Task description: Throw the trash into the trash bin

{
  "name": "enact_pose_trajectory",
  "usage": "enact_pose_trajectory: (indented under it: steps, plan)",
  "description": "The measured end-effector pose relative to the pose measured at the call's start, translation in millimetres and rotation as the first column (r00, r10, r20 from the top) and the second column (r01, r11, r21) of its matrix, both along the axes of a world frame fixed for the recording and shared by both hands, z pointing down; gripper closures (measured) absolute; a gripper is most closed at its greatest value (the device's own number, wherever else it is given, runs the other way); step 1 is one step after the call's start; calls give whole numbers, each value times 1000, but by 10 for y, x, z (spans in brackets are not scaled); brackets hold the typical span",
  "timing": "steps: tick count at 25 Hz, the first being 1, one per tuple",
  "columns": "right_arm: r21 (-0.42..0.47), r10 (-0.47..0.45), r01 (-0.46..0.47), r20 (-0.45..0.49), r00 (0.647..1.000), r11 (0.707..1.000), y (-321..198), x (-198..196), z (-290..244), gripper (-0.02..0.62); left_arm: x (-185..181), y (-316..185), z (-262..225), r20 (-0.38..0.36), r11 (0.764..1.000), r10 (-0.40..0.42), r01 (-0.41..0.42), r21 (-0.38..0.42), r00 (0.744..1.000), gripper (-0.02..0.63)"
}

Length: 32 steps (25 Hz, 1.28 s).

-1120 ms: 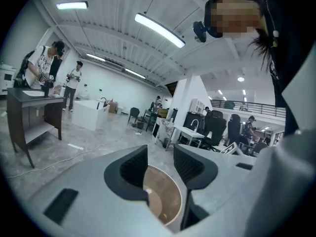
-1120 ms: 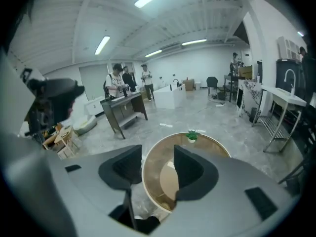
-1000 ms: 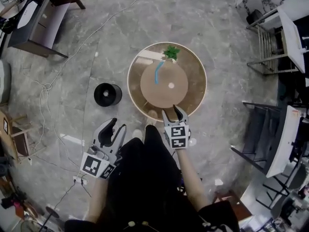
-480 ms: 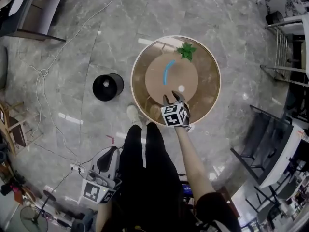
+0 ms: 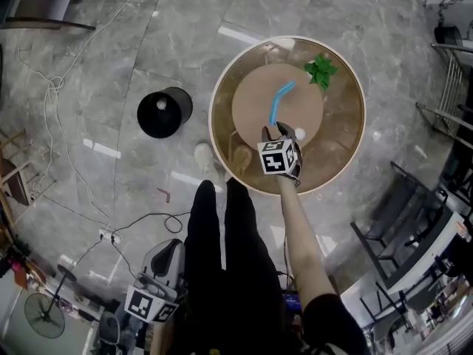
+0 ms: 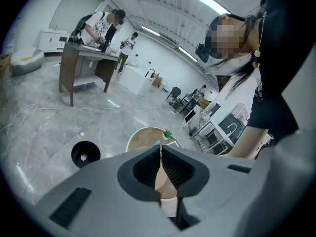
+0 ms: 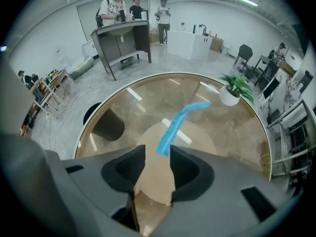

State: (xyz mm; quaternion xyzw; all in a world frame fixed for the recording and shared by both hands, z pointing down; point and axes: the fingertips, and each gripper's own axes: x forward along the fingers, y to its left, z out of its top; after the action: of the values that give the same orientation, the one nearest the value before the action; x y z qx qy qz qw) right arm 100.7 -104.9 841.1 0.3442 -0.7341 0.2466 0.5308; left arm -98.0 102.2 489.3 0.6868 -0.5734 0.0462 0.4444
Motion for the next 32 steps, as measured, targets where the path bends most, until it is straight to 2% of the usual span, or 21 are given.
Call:
enact_pose_trajectory:
  steps: [2, 5, 8, 15, 19, 24, 28, 32]
  plan:
    - [-12, -8, 8, -22, 1000, 1000, -47, -15, 85, 439, -23, -22, 52, -18, 1000, -12, 11, -5, 1000, 591]
    - [-24, -6, 4, -52, 999, 1000, -61, 21, 158, 513, 17, -34, 161, -51, 1000, 15, -16, -27, 999, 591]
    - [-10, 4, -5, -51, 999, 1000, -55, 3, 109, 564, -4, -91, 203, -70, 1000, 2, -4, -30, 998, 591]
    - [42, -61, 60, 23, 998, 997, -7, -404, -214, 571, 48, -111, 319, -144, 996, -8, -4, -87, 990, 591]
    - [72, -154, 148, 92, 984, 986, 77, -916, -431, 572, 55, -103, 334, -183, 995, -27, 10, -96, 983, 591]
    - [112, -282, 264, 199, 938, 958, 239, -1785, -706, 572, -1, -36, 373, -227, 991, -57, 28, -128, 972, 591]
    - [144, -383, 357, 272, 883, 923, 399, -2538, -874, 572, -108, 12, 383, -244, 989, -103, 72, -130, 964, 590]
    - [148, -476, 454, 339, 811, 879, 713, -3230, -950, 572, -222, 72, 380, -279, 985, -154, 125, -119, 948, 591]
